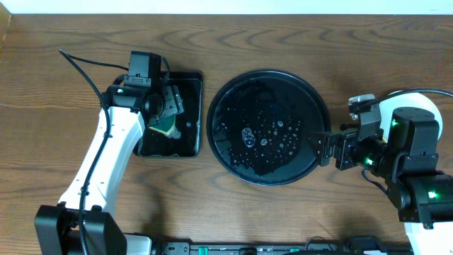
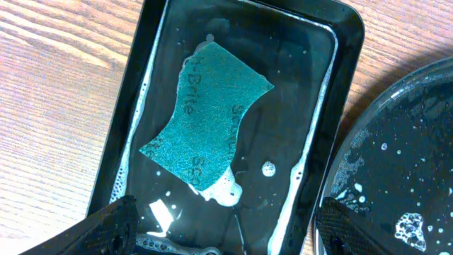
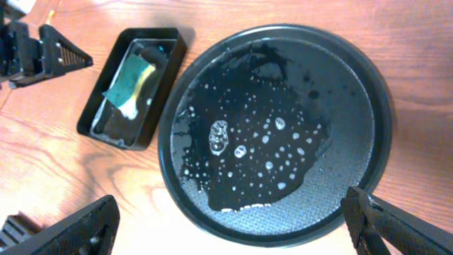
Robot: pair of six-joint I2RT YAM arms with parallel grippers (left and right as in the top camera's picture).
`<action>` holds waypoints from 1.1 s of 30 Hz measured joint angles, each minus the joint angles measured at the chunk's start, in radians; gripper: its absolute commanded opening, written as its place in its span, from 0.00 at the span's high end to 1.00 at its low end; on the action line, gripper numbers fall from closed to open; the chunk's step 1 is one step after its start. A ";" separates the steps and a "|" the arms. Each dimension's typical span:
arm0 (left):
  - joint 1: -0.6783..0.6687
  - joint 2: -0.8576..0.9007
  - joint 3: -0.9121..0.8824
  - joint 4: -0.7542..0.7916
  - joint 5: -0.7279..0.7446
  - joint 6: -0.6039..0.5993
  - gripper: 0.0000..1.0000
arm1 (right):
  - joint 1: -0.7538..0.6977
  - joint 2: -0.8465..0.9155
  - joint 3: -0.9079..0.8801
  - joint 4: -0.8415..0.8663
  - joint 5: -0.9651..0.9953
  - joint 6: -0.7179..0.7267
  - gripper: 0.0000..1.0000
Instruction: Clean dirty plates on tray and stack at the side
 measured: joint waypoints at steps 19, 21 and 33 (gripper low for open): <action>0.000 0.000 0.000 0.000 0.000 0.000 0.18 | 0.000 -0.561 -0.621 0.570 0.125 -0.028 0.01; 0.000 0.000 0.000 0.000 0.000 0.000 0.18 | 0.000 -0.636 -0.698 0.617 0.125 -0.027 0.01; 0.000 0.000 0.000 0.000 0.000 0.000 0.18 | -0.012 -0.901 -0.923 0.765 0.128 -0.027 0.01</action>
